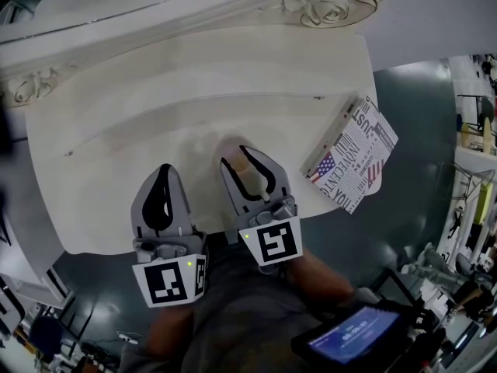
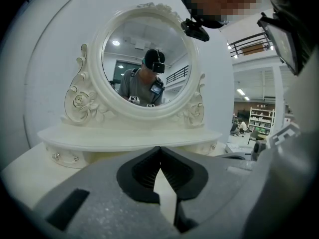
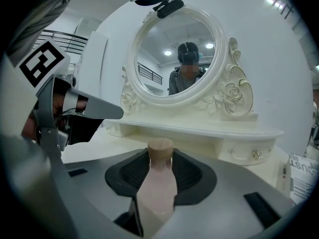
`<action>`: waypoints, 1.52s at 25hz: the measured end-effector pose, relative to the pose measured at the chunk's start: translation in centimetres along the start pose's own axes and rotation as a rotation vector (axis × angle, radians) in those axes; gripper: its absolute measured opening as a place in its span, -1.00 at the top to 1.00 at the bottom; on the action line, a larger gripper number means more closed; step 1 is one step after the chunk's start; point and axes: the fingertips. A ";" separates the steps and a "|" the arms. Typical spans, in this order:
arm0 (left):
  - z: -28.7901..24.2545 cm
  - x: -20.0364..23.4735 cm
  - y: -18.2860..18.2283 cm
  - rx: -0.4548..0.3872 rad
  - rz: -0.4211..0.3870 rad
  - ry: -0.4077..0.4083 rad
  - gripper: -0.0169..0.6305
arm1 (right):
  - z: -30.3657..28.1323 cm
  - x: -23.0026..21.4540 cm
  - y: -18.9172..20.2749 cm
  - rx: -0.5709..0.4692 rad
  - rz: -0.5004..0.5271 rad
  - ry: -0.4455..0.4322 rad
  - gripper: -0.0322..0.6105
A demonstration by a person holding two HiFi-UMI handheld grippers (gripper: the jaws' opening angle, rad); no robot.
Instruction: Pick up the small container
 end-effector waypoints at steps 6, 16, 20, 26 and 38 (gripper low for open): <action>-0.1 0.0 -0.4 -0.009 -0.013 0.002 0.91 | -0.2 -0.8 -0.7 -0.014 -0.032 0.024 0.45; 0.8 0.0 -4.5 -0.102 -0.084 -0.002 0.91 | 0.6 -2.0 -7.6 -0.105 -0.008 0.028 0.45; 1.6 0.0 -7.1 -0.143 -0.109 -0.008 0.91 | 1.5 -2.5 -11.6 -0.150 0.009 0.034 0.45; 2.9 -0.2 -11.1 -0.197 -0.127 -0.027 0.91 | 2.3 -2.5 -16.6 -0.218 0.051 0.041 0.45; 2.7 -0.1 -15.0 -0.287 -0.180 -0.016 0.91 | 1.9 -2.9 -20.1 -0.282 0.080 0.063 0.45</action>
Point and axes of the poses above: the fingertips, and each gripper's own axes: z backward along the fingers, x to its left, y out of its underside, and after that the axes turned 10 degrees about -x, right-handed
